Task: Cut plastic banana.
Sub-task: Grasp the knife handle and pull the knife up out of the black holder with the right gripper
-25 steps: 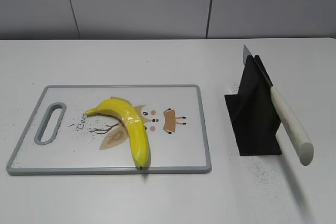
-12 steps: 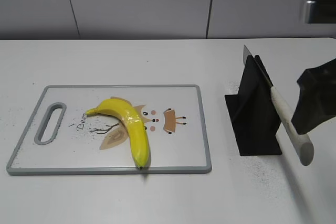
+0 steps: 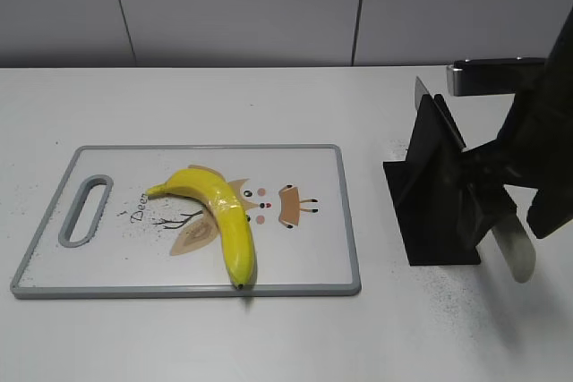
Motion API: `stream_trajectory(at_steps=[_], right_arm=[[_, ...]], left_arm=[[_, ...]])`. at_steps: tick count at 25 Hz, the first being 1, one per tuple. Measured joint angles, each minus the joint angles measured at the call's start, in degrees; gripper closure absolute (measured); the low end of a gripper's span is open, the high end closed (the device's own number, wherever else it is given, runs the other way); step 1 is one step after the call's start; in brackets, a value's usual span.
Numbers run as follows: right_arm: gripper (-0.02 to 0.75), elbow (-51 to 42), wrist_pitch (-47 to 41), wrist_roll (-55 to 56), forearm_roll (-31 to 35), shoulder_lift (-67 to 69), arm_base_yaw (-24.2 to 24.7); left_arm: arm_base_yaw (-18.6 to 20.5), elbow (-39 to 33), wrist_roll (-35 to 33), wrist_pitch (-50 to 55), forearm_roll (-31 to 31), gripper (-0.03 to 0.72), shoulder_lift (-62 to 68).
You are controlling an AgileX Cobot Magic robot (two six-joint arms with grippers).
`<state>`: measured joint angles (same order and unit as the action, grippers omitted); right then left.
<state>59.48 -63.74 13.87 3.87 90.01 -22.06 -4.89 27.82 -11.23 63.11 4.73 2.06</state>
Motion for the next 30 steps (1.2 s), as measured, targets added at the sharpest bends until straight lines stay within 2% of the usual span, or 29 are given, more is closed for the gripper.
stream_trajectory(at_steps=[4, 6, 8, 20, 30], right_arm=[[0.299, 0.0, 0.3, 0.8, 0.4, 1.9, 0.0], [0.421, 0.0, 0.6, 1.7, 0.4, 2.6, 0.0], [0.580, 0.0, 0.9, 2.4, 0.7, 2.8, -0.1], [0.573, 0.0, 0.9, 2.9, 1.3, 2.3, 0.0], [0.574, 0.0, 0.9, 4.2, 1.5, -5.0, 0.0]], left_arm=[[0.0, 0.0, 0.0, 0.0, 0.0, 0.160, 0.0], [0.0, 0.0, 0.0, 0.0, 0.0, 0.160, 0.0], [0.0, 0.0, 0.0, 0.0, 0.0, 0.160, 0.0], [0.0, 0.0, 0.0, 0.0, 0.0, 0.163, 0.0], [0.0, 0.0, 0.0, 0.0, 0.0, 0.163, 0.0]])
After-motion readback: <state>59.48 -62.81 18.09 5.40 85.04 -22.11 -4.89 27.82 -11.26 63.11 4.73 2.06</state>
